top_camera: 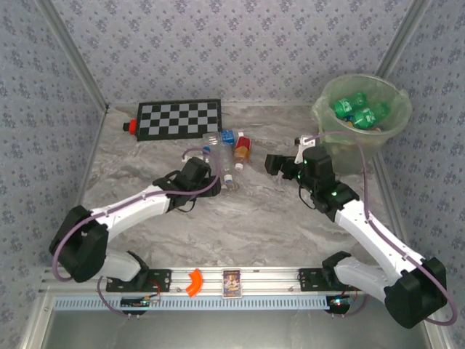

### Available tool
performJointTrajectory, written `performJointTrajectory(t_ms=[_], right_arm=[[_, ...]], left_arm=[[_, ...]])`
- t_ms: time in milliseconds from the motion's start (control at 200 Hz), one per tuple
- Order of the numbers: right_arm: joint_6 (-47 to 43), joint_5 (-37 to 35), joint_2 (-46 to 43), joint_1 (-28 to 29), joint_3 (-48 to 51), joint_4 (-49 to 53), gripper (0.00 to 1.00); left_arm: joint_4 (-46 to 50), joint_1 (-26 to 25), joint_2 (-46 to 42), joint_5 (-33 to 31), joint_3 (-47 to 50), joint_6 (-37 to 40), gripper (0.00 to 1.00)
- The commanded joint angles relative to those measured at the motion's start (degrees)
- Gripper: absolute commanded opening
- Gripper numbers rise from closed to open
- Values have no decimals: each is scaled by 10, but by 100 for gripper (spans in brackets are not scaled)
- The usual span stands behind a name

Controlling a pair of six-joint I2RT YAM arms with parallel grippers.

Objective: Put the plastic bottles in the bin

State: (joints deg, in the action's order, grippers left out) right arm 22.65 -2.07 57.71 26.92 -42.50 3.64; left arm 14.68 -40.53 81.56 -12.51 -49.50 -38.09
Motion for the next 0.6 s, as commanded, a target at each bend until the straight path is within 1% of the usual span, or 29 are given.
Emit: performJointTrajectory(t_ms=[0,95,260,535,595], right_arm=[[-20,15,-21,4,29,-72,100],[-15,14,-36,4,43,-73,100],[-9,-4,-69,4,83,-95,100],[-1,-13,-78,4,95,-97,100],[-2,-12,-78,5,95,-97,100]], left_arm=[[-16,14,40,-18,-36,-3,80],[-21,23,76,-4,-56,-1,81],[-20,25,118,-18,-88,10,83],[-19,35,172,-28,-116,18,79],[-19,39,180,-28,-116,17,75]])
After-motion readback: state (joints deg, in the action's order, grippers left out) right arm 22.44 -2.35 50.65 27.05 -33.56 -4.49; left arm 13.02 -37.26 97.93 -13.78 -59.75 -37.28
